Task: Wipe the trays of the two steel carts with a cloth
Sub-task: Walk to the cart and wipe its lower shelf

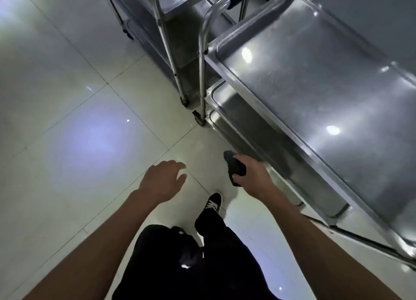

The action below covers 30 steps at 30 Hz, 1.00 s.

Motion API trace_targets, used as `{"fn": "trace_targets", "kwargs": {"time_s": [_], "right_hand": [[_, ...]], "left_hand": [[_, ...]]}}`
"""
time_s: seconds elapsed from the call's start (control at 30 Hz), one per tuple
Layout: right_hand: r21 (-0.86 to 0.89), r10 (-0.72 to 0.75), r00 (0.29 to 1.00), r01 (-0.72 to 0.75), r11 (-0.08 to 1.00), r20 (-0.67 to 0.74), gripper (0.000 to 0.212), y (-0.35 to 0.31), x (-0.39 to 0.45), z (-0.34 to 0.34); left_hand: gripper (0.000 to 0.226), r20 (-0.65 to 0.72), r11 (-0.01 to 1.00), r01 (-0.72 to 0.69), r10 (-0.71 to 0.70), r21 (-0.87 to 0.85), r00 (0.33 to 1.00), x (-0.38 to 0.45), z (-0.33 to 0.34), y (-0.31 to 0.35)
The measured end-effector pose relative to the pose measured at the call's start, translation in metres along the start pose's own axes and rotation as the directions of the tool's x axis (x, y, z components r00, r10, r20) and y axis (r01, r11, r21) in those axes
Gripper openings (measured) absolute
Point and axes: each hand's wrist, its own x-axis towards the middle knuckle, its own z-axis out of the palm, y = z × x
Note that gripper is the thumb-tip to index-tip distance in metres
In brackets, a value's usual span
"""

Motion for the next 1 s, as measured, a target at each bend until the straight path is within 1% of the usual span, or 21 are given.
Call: {"fn": "trace_targets", "kwargs": {"time_s": [0.07,0.17,0.33,0.43,0.53,0.6,0.67,0.8,0.9,1.0], "right_hand": [[0.050,0.039,0.998,-0.037,0.998,-0.041,0.062,0.002,0.007,0.004],[0.092,0.113,0.989,-0.105,0.990,-0.093,0.061,0.004,0.015,0.012],[0.178,0.268,0.953,-0.242,0.954,-0.139,0.061,0.000,0.031,0.034],[0.232,0.378,0.911,-0.337,0.913,-0.163,0.062,-0.006,0.038,0.055],[0.321,0.506,0.841,-0.433,0.842,-0.191,0.061,-0.018,0.044,0.083],[0.382,0.573,0.796,-0.477,0.791,-0.192,0.061,-0.025,0.052,0.107],[0.426,0.622,0.762,-0.509,0.748,-0.182,0.061,-0.027,0.065,0.130],[0.488,0.673,0.727,-0.541,0.685,-0.137,0.059,-0.020,0.103,0.179],[0.530,0.665,0.739,-0.524,0.667,-0.107,0.057,-0.005,0.137,0.216],[0.527,0.625,0.770,-0.481,0.701,-0.128,0.060,0.016,0.174,0.241]], "left_hand": [[0.042,0.044,0.999,-0.047,0.047,0.011,0.998,0.025,-0.003,0.001],[0.041,0.069,0.992,-0.125,0.125,0.008,0.990,0.058,-0.005,0.004],[0.040,0.166,0.966,-0.256,0.248,0.028,0.954,0.112,-0.006,-0.007],[0.039,0.209,0.939,-0.341,0.327,0.037,0.922,0.144,-0.011,-0.025],[0.039,0.268,0.903,-0.425,0.397,0.056,0.878,0.173,-0.016,-0.056],[0.038,0.294,0.884,-0.459,0.418,0.085,0.859,0.193,-0.019,-0.083],[0.037,0.294,0.890,-0.447,0.405,0.091,0.866,0.214,-0.019,-0.111],[0.036,0.267,0.903,-0.419,0.381,0.100,0.885,0.255,-0.007,-0.153],[0.035,0.261,0.911,-0.400,0.363,0.105,0.895,0.280,0.013,-0.180],[0.033,0.253,0.921,-0.367,0.327,0.132,0.910,0.301,0.036,-0.210]]}}
